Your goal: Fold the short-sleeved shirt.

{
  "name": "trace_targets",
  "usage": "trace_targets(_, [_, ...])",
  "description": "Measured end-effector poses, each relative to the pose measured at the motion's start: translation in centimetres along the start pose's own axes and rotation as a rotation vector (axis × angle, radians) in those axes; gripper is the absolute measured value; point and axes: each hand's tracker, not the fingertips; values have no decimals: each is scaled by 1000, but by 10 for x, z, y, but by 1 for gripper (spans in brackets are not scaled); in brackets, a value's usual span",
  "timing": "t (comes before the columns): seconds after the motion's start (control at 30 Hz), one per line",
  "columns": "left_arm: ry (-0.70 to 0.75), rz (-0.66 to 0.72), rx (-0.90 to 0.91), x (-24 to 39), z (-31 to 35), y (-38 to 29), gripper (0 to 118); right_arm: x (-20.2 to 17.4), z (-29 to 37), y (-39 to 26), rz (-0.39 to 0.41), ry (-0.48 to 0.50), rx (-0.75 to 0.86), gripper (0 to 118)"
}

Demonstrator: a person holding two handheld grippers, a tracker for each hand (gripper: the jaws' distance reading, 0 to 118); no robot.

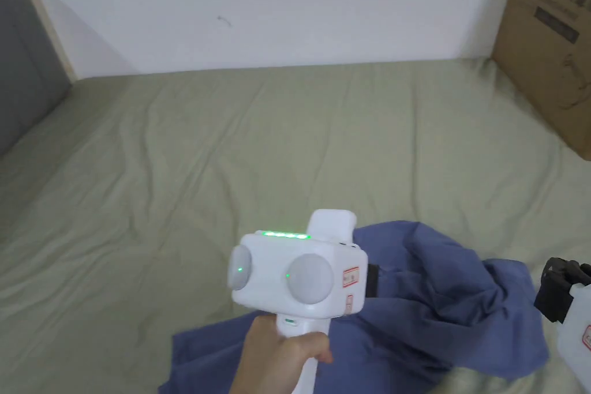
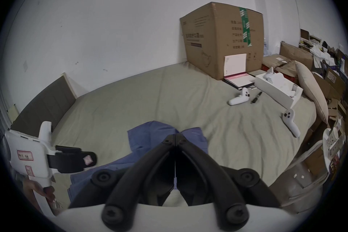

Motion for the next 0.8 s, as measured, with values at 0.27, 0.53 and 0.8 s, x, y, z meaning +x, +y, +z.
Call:
trace_targets(0.27, [264,267,-104,-144,26,-47,75,-33,-10,-11,53,53,-45,0])
trace_targets(0.53, [290,489,-203,-213,-12,-84,100,-37,-28,-21,92,47,-99,0])
trace_targets(0.8, [465,258,-179,-166,-11,-73,33,-24,-43,-26,93,31,-145,0])
